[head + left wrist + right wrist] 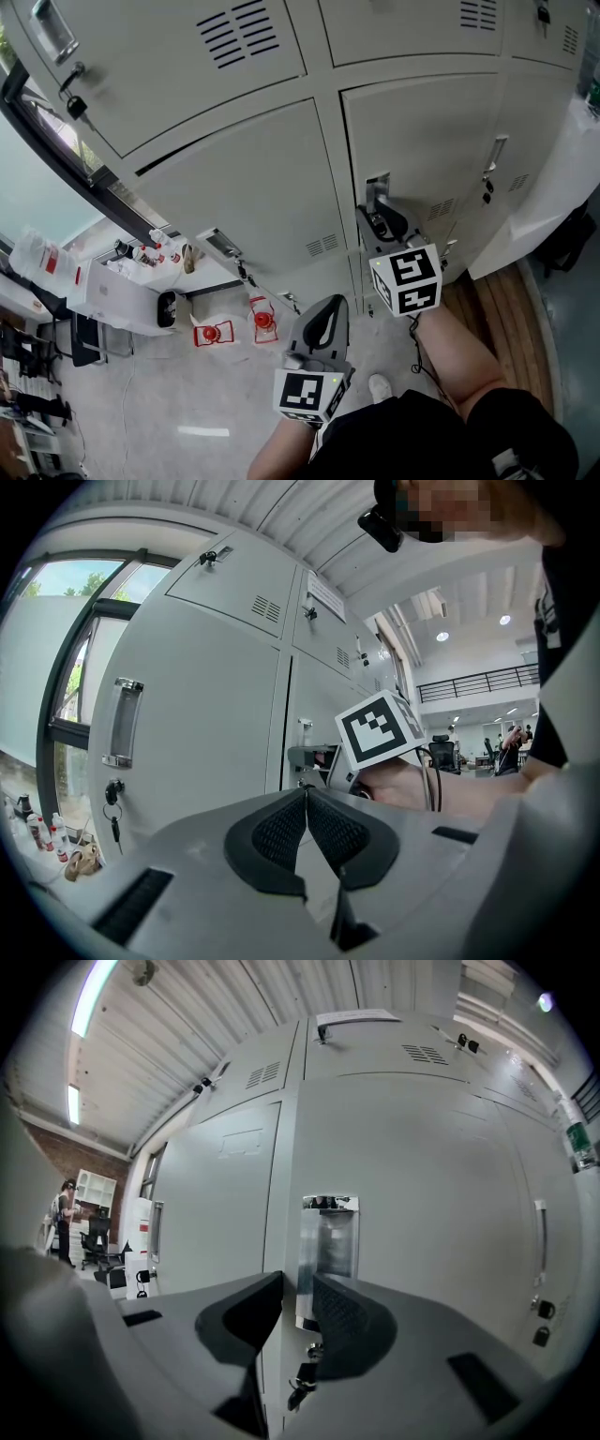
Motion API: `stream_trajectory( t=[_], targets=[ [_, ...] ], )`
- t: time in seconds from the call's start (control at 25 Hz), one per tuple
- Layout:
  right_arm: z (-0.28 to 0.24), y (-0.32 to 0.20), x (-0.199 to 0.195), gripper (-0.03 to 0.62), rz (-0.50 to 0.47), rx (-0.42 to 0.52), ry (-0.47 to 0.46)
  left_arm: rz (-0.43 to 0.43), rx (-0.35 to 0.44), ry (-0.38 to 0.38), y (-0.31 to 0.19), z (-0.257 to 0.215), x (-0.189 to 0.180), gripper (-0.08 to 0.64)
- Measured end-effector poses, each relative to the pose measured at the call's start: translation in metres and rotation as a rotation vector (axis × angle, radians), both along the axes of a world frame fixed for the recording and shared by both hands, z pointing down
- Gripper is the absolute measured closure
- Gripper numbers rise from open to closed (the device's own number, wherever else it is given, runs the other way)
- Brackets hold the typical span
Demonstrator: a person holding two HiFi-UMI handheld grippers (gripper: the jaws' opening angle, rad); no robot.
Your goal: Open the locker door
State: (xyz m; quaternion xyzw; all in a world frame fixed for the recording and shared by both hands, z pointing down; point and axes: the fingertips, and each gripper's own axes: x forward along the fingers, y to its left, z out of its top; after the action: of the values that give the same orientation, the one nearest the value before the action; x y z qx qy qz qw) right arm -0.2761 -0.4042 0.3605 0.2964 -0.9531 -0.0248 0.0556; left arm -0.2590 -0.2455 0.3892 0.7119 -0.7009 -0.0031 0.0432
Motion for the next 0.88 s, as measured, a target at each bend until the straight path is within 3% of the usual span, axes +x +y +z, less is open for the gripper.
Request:
stream_trajectory(
  t=[0.88],
  targets=[
    [0.0, 0.043, 0.06, 0.431, -0.087, -0.038, -0.03, 0.131, -0.026, 0.001, 0.038, 0.002, 0.039, 0.54]
  ],
)
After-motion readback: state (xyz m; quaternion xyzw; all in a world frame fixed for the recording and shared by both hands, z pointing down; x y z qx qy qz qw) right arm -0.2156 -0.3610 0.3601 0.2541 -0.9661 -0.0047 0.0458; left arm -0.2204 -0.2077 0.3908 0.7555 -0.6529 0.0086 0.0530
